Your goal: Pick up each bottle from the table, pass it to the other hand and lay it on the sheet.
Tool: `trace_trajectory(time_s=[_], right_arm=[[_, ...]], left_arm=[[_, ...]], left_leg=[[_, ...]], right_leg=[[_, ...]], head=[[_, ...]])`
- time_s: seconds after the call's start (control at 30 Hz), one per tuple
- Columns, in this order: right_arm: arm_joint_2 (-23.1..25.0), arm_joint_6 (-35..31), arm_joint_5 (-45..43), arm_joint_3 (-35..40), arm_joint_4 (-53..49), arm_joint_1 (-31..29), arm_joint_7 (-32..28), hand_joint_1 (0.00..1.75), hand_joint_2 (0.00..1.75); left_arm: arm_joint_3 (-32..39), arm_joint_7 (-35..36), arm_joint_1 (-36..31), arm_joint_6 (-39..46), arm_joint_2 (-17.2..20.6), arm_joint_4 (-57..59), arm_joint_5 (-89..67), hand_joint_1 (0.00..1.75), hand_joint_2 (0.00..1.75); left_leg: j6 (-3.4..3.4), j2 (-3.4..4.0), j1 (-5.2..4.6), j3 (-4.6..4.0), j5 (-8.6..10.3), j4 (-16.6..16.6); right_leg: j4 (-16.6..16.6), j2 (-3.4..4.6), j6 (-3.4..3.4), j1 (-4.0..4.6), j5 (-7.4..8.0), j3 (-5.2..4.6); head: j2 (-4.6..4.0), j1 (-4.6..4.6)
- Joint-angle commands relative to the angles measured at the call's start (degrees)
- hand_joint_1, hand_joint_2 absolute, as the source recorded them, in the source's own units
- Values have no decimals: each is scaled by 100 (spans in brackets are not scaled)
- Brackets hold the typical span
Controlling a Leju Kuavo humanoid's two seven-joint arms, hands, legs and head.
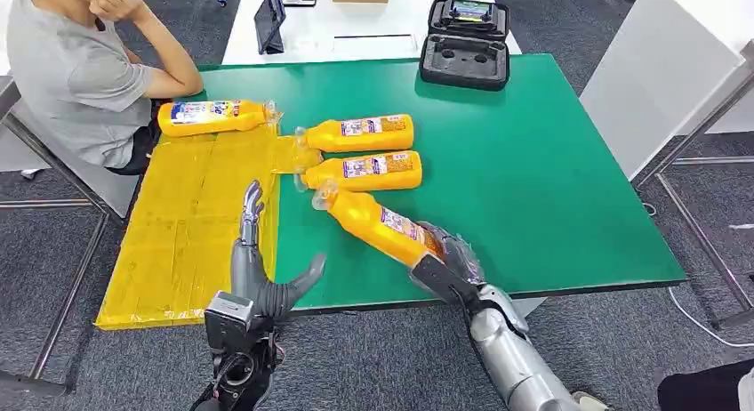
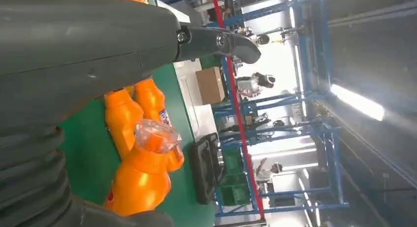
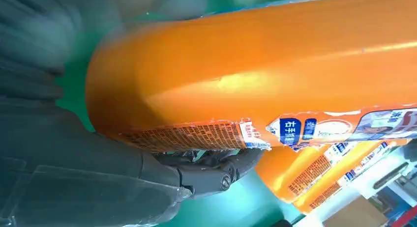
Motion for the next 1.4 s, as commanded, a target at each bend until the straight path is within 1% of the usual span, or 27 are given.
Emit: trace_trajectory(time_s=[0.03, 0.1, 0.17, 0.2, 0.27, 0.3, 0.37, 0.4, 0.43, 0.47, 0.6, 0.67, 0.7, 0.83, 0.87, 0.93, 0.97, 1.0, 1.03, 1.1, 1.13, 1.2, 1.23, 1.33, 1.37, 1.4], right_arm=[[-8, -177, -471, -288, -39, 121, -139, 175, 175], [56, -226, -683, -366, -151, 168, -346, 175, 175], [137, -417, -1024, -386, -506, 316, -872, 175, 175], [121, -486, -1286, -228, -1006, 504, -896, 175, 175], [50, -723, -1662, 162, -1748, 760, -896, 175, 175], [21, -809, -1766, 317, -1932, 816, -896, 175, 175], [33, -916, -1859, 459, -2052, 830, -896, 175, 175], [38, -895, -1910, 492, -2076, 832, -896, 175, 175], [50, -902, -1938, 502, -2088, 838, -896, 175, 175], [49, -916, -1947, 519, -2091, 845, -896, 175, 175], [49, -916, -1947, 519, -2091, 845, -896, 175, 175], [14, -933, -2002, 571, -2108, 858, -896, 175, 175], [27, -939, -2026, 590, -2097, 861, -896, 175, 175], [7, -977, -2199, 745, -2176, 826, -896, 175, 175], [5, -978, -2210, 763, -2184, 818, -896, 175, 175], [7, -963, -2208, 801, -2168, 798, -896, 175, 175], [7, -963, -2208, 801, -2168, 798, -896, 175, 175], [7, -963, -2208, 801, -2168, 798, -896, 175, 175], [7, -963, -2208, 801, -2168, 798, -896, 175, 175], [7, -963, -2208, 801, -2168, 798, -896, 175, 175], [7, -963, -2208, 801, -2168, 798, -896, 175, 175], [7, -963, -2208, 801, -2168, 798, -896, 175, 175], [-4, -948, -2211, 811, -2166, 801, -896, 175, 175], [-8, -840, -2110, 938, -1914, 784, -896, 175, 175], [-3, -871, -2086, 971, -1880, 785, -896, 175, 175], [15, -886, -2074, 1011, -1786, 769, -896, 175, 175]], left_arm=[[-8, -74, 12, 507, 126, -455, 312, 0, 175], [-3, -74, 29, 455, 183, -487, 644, 0, 175], [40, 181, 2, -51, 145, -104, 977, 0, 175], [58, 334, -6, -235, 101, 57, 1128, 0, 175], [77, 468, -57, -285, -29, 464, 1240, 0, 175], [73, 525, -96, -287, -82, 642, 1263, 0, 175], [22, 664, -153, -431, -116, 917, 1390, 0, 175], [-15, 767, -186, -554, -108, 1057, 1489, 0, 175], [-64, 849, -222, -630, -90, 1226, 1540, 0, 175], [-84, 823, -256, -650, -88, 1365, 1580, 0, 175], [-84, 823, -256, -650, -88, 1365, 1580, 0, 175], [-155, 1231, -293, -954, -59, 1569, 1737, 0, 175], [-191, 1472, -338, -1218, -69, 1836, 1907, 0, 175], [-397, 1407, -597, -1622, -173, 2700, 1929, 0, 175], [-420, 1399, -608, -1667, -180, 2711, 1928, 0, 175], [-502, 1384, -605, -1865, -166, 2611, 1931, 0, 175], [-502, 1384, -605, -1865, -166, 2611, 1931, 0, 175], [-502, 1384, -605, -1865, -166, 2611, 1931, 0, 175], [-502, 1384, -605, -1865, -166, 2611, 1931, 0, 175], [-502, 1384, -605, -1865, -166, 2611, 1931, 0, 175], [-502, 1384, -605, -1865, -166, 2611, 1931, 0, 175], [-502, 1384, -605, -1865, -166, 2611, 1931, 0, 175], [-505, 1420, -599, -1963, -141, 2564, 1968, 0, 175], [-521, 1458, -556, -2525, -88, 2286, 2222, 0, 175], [-521, 1465, -559, -2593, -76, 2231, 2260, 0, 175], [-527, 1477, -580, -2692, -64, 2141, 2315, 0, 175]], left_leg=[[-3, -5, -1, 17, -4, -8], [-2, -3, 0, 9, -3, -3], [-4, 4, -1, 25, -11, -5], [-3, 2, -1, 18, -5, -8], [-5, 2, -3, 31, -10, -13], [-3, 1, -2, 17, -9, -8], [-3, 1, -5, 28, -13, -11], [-3, -5, -6, 35, -14, -14], [-2, -8, -4, 12, -5, -9], [-2, -7, -3, 7, -3, -8], [-3, -3, -4, 24, -7, -13], [-2, -4, -3, 8, -3, -8], [-3, -3, -3, 18, -6, -11], [-2, 0, -3, 21, -5, -15], [-2, -2, -6, 34, -6, -20], [-1, 3, -3, 4, -4, -7], [-1, 3, -4, 15, -7, -8], [-1, 0, -3, 4, -4, -6], [-2, 0, -4, 18, -8, -9], [-2, 4, -2, 2, -4, -6], [-3, 7, -3, 15, -7, -9], [-1, 1, -2, -4, -2, -5], [-3, 3, -1, 11, -6, -7], [-2, 4, 0, 0, -4, -5], [-2, 5, -1, 16, -8, -8], [-2, 2, 0, 2, -4, -6]], right_leg=[[-6, -11, -1, 0, -6, 19], [-2, -8, -1, 1, -5, 10], [-3, -5, -2, 0, -11, 22], [-5, -4, -2, -1, -6, 17], [-9, -7, -2, -2, -11, 30], [-5, -2, -1, -1, -8, 16], [-7, -5, -1, -3, -12, 26], [-10, -12, -1, -3, -15, 34], [-5, -12, 0, -3, -7, 11], [-5, -8, 0, -2, -5, 7], [-10, -8, -1, -3, -8, 21], [-5, -14, -1, -2, -6, 6], [-8, -14, -1, -2, -9, 16], [-12, -9, -1, -2, -6, 19], [-17, -14, 0, -4, -8, 32], [-5, -5, 0, -3, -4, 1], [-7, -9, 0, -3, -8, 13], [-4, -10, 0, -2, -6, 2], [-6, -12, 0, -3, -10, 16], [-4, -4, -1, -1, -4, 0], [-6, -4, -1, -2, -7, 11], [-3, -5, -1, -1, -3, -5], [-6, -6, -1, 0, -6, 10], [-5, -4, -1, 1, -3, -2], [-7, -6, -2, 0, -7, 13], [-6, -6, -1, 1, -4, 2]], head=[[0, 0], [0, 2], [0, 0], [0, 0], [0, 0], [0, -2], [0, -2], [0, 0], [0, 0], [0, 0], [0, 2], [0, 0], [0, 2], [0, 0], [0, 2], [0, 0], [0, 0], [0, 0], [0, 0], [0, -2], [0, 0], [0, 0], [0, 0], [0, 0], [0, 0], [0, 0]])
